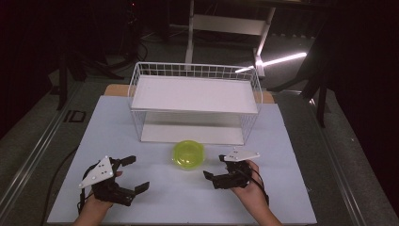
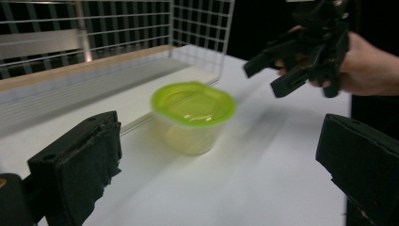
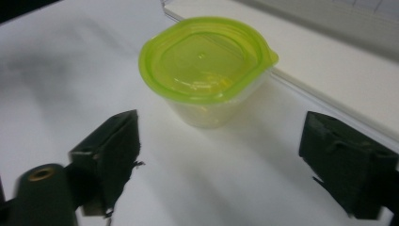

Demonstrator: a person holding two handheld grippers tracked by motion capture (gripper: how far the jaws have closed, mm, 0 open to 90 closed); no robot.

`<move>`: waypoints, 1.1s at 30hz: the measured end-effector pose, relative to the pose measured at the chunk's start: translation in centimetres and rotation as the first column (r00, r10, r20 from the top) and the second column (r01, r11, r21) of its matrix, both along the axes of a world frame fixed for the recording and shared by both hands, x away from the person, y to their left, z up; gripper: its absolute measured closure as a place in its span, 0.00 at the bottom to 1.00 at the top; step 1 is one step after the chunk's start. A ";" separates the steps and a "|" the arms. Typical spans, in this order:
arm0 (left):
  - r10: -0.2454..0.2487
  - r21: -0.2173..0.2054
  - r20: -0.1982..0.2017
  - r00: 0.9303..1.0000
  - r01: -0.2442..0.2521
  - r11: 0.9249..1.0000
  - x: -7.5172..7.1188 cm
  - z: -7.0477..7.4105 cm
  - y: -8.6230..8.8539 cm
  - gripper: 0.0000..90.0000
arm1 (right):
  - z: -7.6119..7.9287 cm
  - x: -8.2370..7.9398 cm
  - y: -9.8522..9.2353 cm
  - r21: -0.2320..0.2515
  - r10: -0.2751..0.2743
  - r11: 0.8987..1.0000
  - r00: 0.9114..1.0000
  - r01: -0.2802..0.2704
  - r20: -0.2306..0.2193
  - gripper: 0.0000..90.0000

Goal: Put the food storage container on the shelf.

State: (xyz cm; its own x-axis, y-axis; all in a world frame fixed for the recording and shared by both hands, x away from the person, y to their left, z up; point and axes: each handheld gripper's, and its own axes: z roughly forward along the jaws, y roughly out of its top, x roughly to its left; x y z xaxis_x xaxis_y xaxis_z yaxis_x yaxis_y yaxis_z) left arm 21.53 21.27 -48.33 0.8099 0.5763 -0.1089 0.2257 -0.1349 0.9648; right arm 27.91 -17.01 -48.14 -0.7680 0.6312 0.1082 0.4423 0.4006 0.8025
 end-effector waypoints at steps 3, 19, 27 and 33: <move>-0.034 -0.006 -0.010 0.999 0.034 0.999 0.1 0.5 -0.5 0.02 | 0.4 -0.2 0.4 -0.018 0.008 1.000 1.000 -0.008 0.022 0.15; -0.034 -0.026 -0.080 0.996 0.032 0.999 3.1 2.0 -2.5 0.02 | 2.5 0.6 0.9 0.014 0.033 0.999 0.996 -0.035 0.086 0.19; -0.042 0.026 -0.121 0.992 0.045 0.999 4.6 3.9 -5.0 0.02 | 3.9 1.6 1.2 0.038 -0.005 0.999 0.996 0.002 0.088 0.16; 0.000 0.021 -0.158 0.987 0.004 1.000 6.0 4.4 -5.9 0.02 | 4.1 2.6 1.9 0.056 -0.014 0.998 0.999 0.011 0.048 0.16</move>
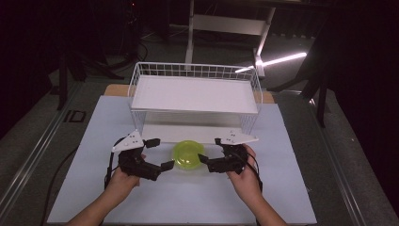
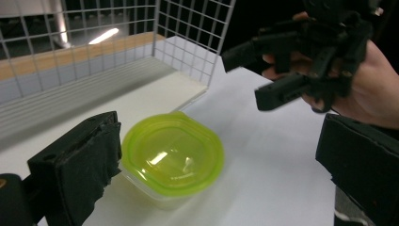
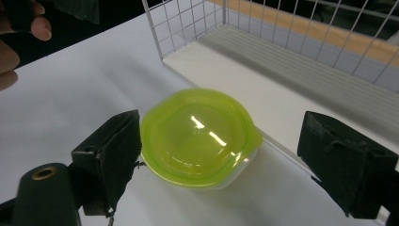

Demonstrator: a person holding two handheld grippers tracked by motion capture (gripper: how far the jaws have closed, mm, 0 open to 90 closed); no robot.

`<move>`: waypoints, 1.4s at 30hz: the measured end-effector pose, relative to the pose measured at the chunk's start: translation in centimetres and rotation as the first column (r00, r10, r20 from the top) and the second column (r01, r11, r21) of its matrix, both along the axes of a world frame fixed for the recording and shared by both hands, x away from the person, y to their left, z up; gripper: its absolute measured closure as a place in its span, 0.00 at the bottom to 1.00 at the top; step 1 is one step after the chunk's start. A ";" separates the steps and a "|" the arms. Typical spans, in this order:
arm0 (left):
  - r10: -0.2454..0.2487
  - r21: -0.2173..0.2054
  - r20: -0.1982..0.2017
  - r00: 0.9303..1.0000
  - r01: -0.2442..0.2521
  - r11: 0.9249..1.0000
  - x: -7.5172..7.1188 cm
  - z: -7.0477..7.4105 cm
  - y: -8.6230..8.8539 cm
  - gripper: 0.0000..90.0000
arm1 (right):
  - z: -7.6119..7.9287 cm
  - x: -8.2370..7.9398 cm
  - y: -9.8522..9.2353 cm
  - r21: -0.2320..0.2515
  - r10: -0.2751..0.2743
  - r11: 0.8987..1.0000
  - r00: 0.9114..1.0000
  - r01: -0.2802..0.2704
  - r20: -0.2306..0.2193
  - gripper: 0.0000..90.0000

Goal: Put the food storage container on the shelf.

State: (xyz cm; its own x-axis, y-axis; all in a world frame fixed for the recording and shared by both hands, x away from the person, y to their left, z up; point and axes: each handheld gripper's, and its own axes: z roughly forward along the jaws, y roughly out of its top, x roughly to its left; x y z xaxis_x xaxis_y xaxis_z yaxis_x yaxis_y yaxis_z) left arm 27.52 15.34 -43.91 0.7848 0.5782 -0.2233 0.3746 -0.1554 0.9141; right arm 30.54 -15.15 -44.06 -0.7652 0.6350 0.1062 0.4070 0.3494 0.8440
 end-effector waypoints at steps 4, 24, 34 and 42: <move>-0.004 0.008 -0.021 1.000 0.004 1.000 0.8 -0.1 -0.3 0.02 | -0.2 0.7 0.2 -0.004 -0.004 1.000 0.999 0.004 -0.040 0.16; 0.136 0.055 -0.258 0.956 -0.126 0.991 4.1 -4.3 -1.4 0.27 | -3.4 2.9 0.7 0.038 -0.135 0.989 0.974 0.144 -0.180 0.32; 0.208 0.099 -0.337 0.918 -0.185 0.978 4.3 -5.7 -1.6 0.33 | -5.2 3.2 0.8 0.027 -0.160 0.985 0.954 0.173 -0.252 0.47; 0.141 0.043 -0.445 0.884 -0.136 0.990 5.0 -6.8 -1.4 0.61 | -5.8 3.4 0.7 0.053 -0.176 0.977 0.919 0.207 -0.353 0.61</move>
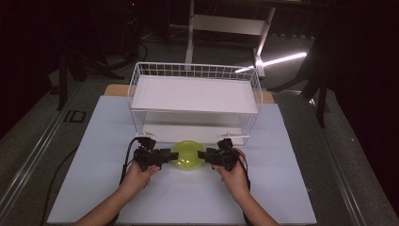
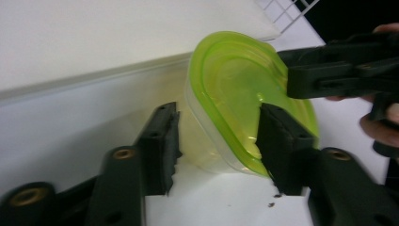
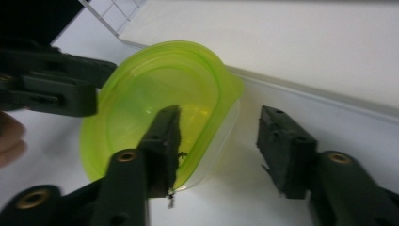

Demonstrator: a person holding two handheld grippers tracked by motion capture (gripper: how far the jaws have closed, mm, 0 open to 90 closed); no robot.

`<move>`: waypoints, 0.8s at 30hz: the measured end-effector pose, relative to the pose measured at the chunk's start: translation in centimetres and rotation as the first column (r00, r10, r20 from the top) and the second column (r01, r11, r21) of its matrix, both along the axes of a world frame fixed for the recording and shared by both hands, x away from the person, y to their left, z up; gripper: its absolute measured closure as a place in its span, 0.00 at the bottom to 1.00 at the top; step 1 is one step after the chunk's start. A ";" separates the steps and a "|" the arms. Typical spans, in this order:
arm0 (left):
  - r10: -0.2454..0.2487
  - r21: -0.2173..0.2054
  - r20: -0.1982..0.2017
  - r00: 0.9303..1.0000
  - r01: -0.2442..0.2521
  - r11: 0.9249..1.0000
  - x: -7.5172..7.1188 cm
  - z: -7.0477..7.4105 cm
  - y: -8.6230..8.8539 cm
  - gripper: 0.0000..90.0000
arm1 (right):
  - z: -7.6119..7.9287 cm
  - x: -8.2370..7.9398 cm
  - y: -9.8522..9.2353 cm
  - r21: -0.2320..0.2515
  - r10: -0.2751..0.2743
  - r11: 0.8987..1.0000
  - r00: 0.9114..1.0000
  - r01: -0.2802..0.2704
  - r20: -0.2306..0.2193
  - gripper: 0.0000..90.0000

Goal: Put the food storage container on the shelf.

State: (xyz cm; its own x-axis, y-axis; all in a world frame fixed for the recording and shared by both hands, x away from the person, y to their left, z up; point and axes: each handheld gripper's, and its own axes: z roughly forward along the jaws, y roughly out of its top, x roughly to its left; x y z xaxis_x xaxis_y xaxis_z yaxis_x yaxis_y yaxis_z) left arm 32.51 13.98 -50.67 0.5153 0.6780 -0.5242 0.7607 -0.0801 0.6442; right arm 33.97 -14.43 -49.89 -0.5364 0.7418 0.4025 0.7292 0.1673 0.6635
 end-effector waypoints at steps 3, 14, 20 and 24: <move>-0.026 -0.009 -0.033 0.999 0.026 1.000 0.2 -0.3 -0.1 0.70 | 0.0 0.0 -0.1 0.018 0.018 1.000 1.000 -0.018 -0.018 0.73; -0.049 0.008 -0.069 0.996 0.049 0.999 -0.6 0.3 -0.5 0.78 | 0.4 -1.0 0.1 0.005 0.018 1.000 1.000 -0.018 -0.011 0.79; -0.038 0.009 -0.052 0.998 0.038 0.999 -1.6 0.7 -0.7 0.84 | 0.6 -1.9 -0.2 0.006 0.023 1.000 1.000 -0.023 -0.015 0.82; -0.062 0.095 0.000 0.998 0.061 0.994 -2.6 1.5 -1.3 0.92 | 0.5 -2.6 -0.5 0.011 0.003 1.000 1.000 -0.002 -0.022 0.88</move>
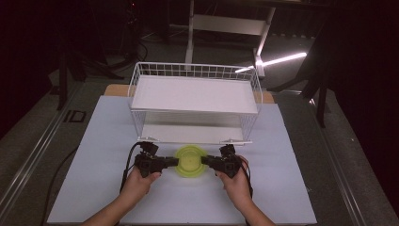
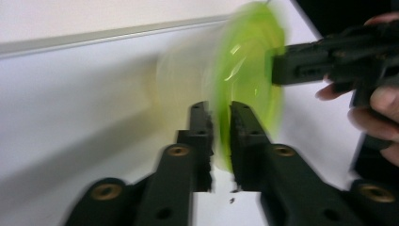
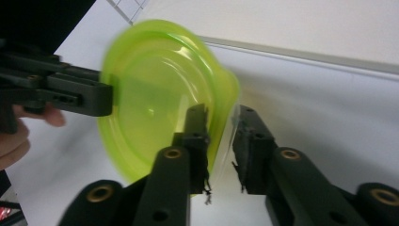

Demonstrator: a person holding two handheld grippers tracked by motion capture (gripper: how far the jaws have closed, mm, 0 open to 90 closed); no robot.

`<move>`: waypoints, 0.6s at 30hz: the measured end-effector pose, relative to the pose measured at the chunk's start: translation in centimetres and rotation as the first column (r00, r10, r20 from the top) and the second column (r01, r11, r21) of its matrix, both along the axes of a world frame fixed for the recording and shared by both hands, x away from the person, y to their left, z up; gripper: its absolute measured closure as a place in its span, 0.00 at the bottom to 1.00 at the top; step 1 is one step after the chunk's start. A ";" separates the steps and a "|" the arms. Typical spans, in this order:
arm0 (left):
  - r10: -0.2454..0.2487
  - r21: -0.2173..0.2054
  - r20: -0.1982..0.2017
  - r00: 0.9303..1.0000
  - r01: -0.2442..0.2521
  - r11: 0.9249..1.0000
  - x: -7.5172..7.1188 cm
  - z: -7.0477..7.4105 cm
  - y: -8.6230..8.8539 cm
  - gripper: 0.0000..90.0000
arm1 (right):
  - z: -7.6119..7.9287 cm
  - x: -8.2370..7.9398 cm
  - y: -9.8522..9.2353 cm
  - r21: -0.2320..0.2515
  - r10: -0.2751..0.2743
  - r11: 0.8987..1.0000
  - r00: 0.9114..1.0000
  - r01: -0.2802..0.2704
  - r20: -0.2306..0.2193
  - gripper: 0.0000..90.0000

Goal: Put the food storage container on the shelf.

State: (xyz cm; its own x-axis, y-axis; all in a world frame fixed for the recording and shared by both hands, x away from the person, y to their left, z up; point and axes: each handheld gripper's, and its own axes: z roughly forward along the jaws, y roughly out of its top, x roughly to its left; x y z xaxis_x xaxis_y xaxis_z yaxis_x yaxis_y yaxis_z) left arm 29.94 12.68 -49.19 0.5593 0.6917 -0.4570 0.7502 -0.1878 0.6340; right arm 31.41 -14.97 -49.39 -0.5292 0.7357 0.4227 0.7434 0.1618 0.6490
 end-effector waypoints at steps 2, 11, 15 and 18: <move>-0.007 0.002 0.009 1.000 0.007 1.000 -0.1 0.1 0.0 0.92 | 0.0 -0.4 0.0 -0.005 -0.002 1.000 1.000 0.002 0.015 0.88; 0.017 -0.037 0.136 0.991 -0.012 0.999 0.1 1.2 0.2 0.91 | 2.5 -0.4 0.3 -0.021 -0.016 1.000 0.993 0.018 0.118 0.89; 0.040 -0.087 0.200 0.979 -0.023 0.996 0.5 1.5 0.5 0.91 | 3.4 0.3 0.4 -0.008 -0.033 0.999 0.990 0.034 0.135 0.89; 0.050 -0.101 0.225 0.973 -0.028 0.994 1.0 1.2 0.6 0.92 | 3.6 0.8 0.5 -0.006 -0.047 0.999 0.989 0.049 0.140 0.89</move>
